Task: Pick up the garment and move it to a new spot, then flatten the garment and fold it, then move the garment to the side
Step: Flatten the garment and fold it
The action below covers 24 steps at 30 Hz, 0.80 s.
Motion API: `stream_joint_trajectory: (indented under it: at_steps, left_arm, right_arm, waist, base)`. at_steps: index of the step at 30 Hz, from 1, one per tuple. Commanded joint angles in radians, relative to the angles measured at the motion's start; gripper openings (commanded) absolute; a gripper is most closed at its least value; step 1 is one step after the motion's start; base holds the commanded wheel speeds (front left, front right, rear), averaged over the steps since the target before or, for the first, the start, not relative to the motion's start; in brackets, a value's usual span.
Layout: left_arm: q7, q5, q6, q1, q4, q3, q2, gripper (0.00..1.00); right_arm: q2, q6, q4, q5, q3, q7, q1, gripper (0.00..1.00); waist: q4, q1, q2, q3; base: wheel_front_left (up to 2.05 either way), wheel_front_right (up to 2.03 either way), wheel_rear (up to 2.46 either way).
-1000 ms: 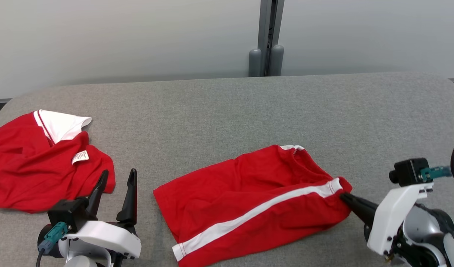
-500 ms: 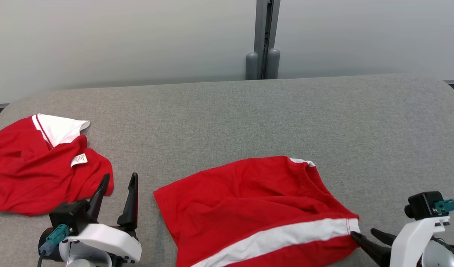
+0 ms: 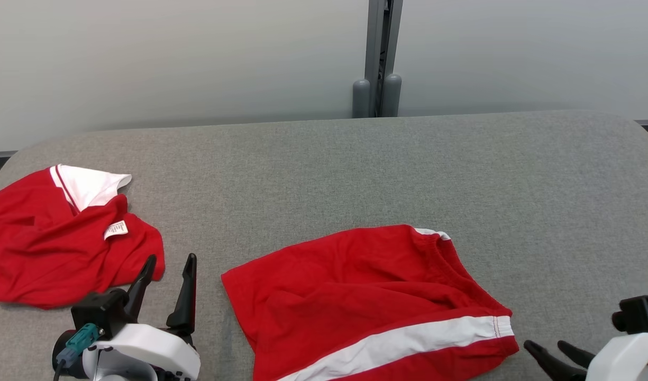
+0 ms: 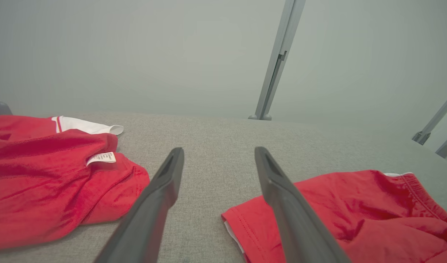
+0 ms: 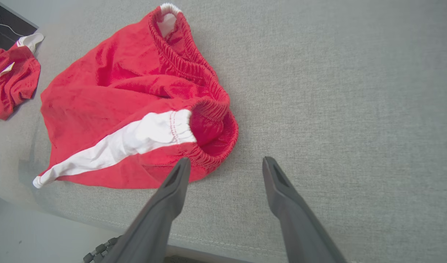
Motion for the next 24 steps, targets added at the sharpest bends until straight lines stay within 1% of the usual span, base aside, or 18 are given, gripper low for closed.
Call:
stream_joint_trajectory:
  at_steps: [1,7,9,11,12,16,21,24]
  left_arm:
    - [0.001,-0.008,0.006,0.013,-0.006,0.003,0.006,1.0]
    - [-0.008,-0.011,0.021,0.018,-0.026,0.019,0.013,1.0]
    - [-0.009,-0.011,0.025,0.017,-0.031,0.024,0.016,1.0]
    - [-0.012,-0.012,0.029,0.012,-0.036,0.029,0.018,1.0]
    - [-0.012,-0.012,0.029,0.012,-0.036,0.029,0.018,1.0]
    - [-0.02,-0.012,0.03,0.003,-0.045,0.037,0.017,1.0]
    - [-0.028,-0.007,0.033,-0.004,-0.045,0.046,0.018,1.0]
    - [-0.033,-0.003,0.037,-0.007,-0.05,0.055,0.019,1.0]
  right_arm:
    - [0.002,0.002,-0.017,-0.003,-0.018,-0.016,0.01,1.0]
    - [0.022,0.002,-0.093,0.009,-0.059,-0.072,0.005,1.0]
    - [0.027,0.002,-0.123,0.014,-0.065,-0.115,-0.02,1.0]
    - [0.018,0.002,-0.143,0.009,-0.058,-0.164,-0.037,1.0]
    - [0.018,0.002,-0.143,0.009,-0.058,-0.164,-0.037,1.0]
    - [0.024,0.002,-0.166,-0.007,-0.038,-0.285,-0.083,1.0]
    - [0.032,0.002,-0.142,-0.023,0.004,-0.464,-0.139,1.0]
    - [0.019,0.002,-0.122,-0.042,0.034,-0.565,-0.167,1.0]
  waist:
    - [-0.001,0.0,-0.0001,0.0]
    - [-0.019,0.0,-0.0001,-0.003]
    - [-0.024,0.0,-0.0001,-0.001]
    - [-0.028,0.0,-0.0001,0.004]
    - [-0.028,0.0,-0.0001,0.004]
    - [-0.032,0.0,-0.0001,0.01]
    - [-0.032,0.0,-0.0001,0.01]
    - [-0.028,0.0,-0.0001,0.008]
  base:
    - [0.0,0.0,0.0]
    - [0.0,0.0,0.0]
    - [0.0,0.0,0.0]
    - [0.0,0.0,0.0]
    - [0.0,0.0,0.0]
    - [0.0,0.0,0.0]
    - [0.0,0.0,0.0]
    - [0.0,0.0,0.0]
